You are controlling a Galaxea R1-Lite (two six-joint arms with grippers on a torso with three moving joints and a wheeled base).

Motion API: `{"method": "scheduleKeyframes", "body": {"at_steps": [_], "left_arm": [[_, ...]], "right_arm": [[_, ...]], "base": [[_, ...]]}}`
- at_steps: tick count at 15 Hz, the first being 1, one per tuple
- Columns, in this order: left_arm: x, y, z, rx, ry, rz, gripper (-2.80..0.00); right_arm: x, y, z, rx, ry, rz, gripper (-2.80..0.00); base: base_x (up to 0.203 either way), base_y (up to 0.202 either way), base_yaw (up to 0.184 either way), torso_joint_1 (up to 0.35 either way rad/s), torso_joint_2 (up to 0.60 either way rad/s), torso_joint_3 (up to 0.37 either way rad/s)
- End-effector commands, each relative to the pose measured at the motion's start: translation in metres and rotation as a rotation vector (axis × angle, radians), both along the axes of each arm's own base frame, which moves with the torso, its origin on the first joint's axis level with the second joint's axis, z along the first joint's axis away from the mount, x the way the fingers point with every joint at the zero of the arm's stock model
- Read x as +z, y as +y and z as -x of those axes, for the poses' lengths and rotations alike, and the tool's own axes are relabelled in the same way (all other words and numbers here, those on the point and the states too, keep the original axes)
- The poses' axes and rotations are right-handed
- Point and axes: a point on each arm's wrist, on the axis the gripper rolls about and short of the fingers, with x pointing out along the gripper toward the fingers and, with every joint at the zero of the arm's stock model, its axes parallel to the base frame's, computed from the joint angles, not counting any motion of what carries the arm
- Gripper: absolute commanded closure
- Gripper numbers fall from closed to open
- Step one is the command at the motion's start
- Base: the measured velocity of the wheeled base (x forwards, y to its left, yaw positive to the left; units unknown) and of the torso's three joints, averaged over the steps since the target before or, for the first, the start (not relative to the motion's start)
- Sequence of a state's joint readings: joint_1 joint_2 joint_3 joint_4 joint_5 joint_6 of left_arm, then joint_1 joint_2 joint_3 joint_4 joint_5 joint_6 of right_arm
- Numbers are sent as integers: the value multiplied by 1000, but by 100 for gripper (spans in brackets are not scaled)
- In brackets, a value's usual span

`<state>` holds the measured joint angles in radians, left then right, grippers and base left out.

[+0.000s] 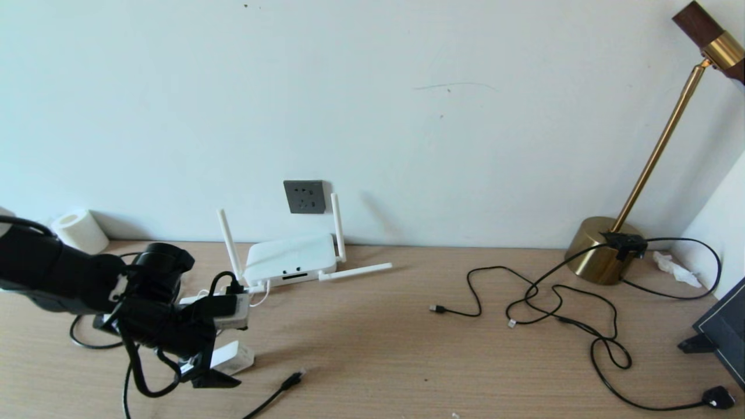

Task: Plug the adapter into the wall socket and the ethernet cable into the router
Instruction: Align plug and socket

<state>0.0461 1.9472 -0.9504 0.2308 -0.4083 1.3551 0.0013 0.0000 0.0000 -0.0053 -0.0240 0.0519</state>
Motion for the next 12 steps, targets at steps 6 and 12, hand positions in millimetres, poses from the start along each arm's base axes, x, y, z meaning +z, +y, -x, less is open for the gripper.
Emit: {"method": "scheduleKeyframes", "body": {"at_steps": [6, 12], "left_arm": [[-3, -1, 1, -8, 11, 0, 0], [-8, -2, 10, -12, 42, 8, 0]], "right_arm": [[0, 0, 0, 0, 1, 0, 0], [0, 0, 0, 0, 1, 0, 0]], "base": [[0, 0, 0, 0, 0, 0], [0, 0, 0, 0, 0, 0]]}}
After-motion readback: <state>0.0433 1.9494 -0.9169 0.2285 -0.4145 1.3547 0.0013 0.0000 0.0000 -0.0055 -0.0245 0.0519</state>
